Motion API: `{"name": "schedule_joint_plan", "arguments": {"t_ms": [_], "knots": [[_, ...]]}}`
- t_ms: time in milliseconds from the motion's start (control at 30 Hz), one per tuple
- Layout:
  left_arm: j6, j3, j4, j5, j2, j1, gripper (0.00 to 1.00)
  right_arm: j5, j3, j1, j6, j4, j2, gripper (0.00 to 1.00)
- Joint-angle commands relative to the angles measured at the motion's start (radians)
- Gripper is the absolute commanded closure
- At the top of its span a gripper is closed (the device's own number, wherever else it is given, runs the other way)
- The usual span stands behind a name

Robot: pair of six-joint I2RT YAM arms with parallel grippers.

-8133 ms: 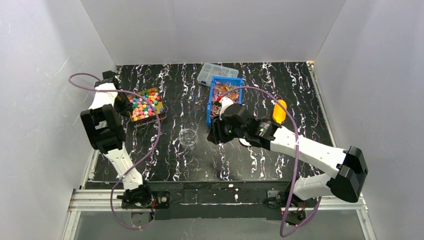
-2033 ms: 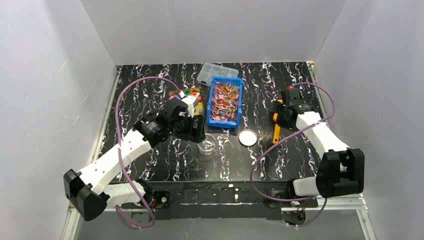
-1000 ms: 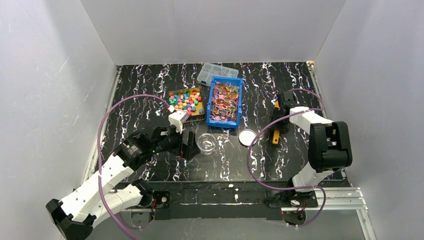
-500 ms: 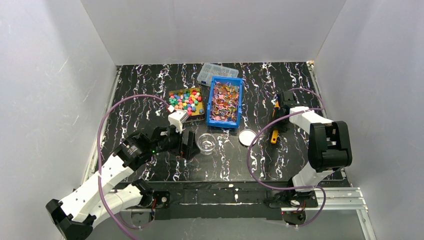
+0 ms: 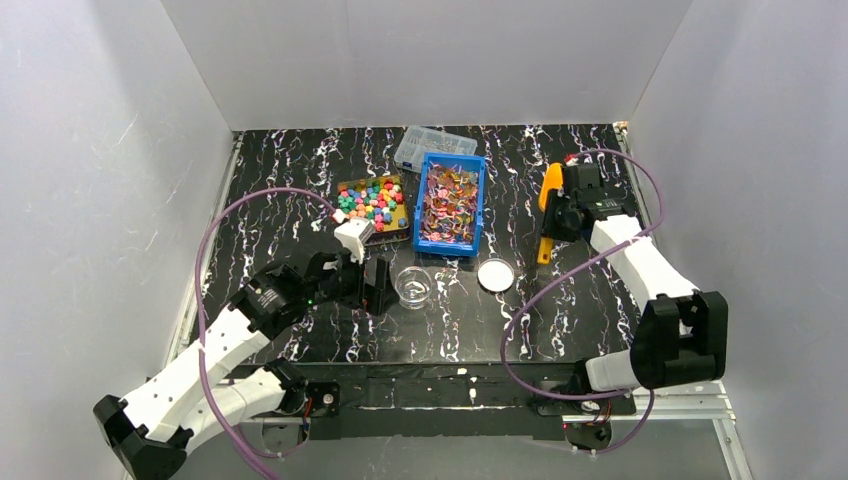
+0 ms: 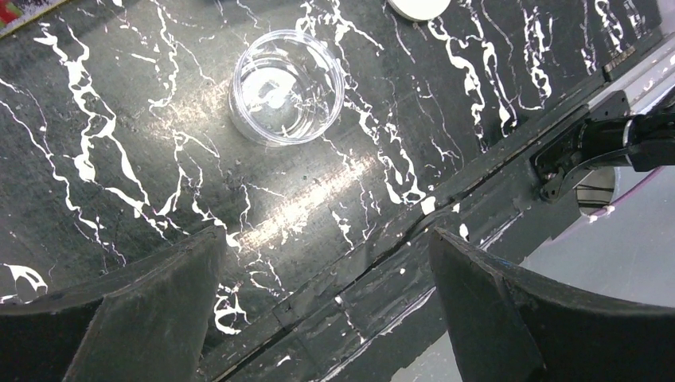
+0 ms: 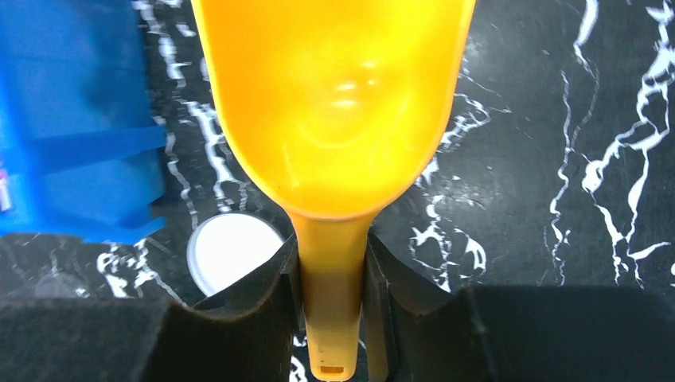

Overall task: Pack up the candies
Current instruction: Pick up the spatula from the center of the board, then adjust the spatula.

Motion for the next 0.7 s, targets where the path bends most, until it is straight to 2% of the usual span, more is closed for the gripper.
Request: {"name": "schedule_joint_plan", "arguments": {"t_ms": [0, 400, 533, 667], "knots": [[-0.02, 0.048, -0.03, -0.018, 0.041, -0.004, 0.02, -0.003, 0.094, 0.093, -0.03, -0.057, -0.06, 0.99], [-0.027, 0.29, -0.175, -0.018, 0.159, 0.006, 0.02, -0.038, 0.18, 0.332, -0.125, -0.1, -0.138, 0.99], [-0.031, 0.357, -0.198, 0.047, 0.17, 0.044, 0.02, -0.049, 0.183, 0.402, -0.17, -0.107, -0.162, 0.99], [-0.035, 0.417, -0.235, 0.185, 0.202, 0.136, 0.02, -0.041, 0.197, 0.504, -0.211, -0.127, -0.175, 0.99]]}}
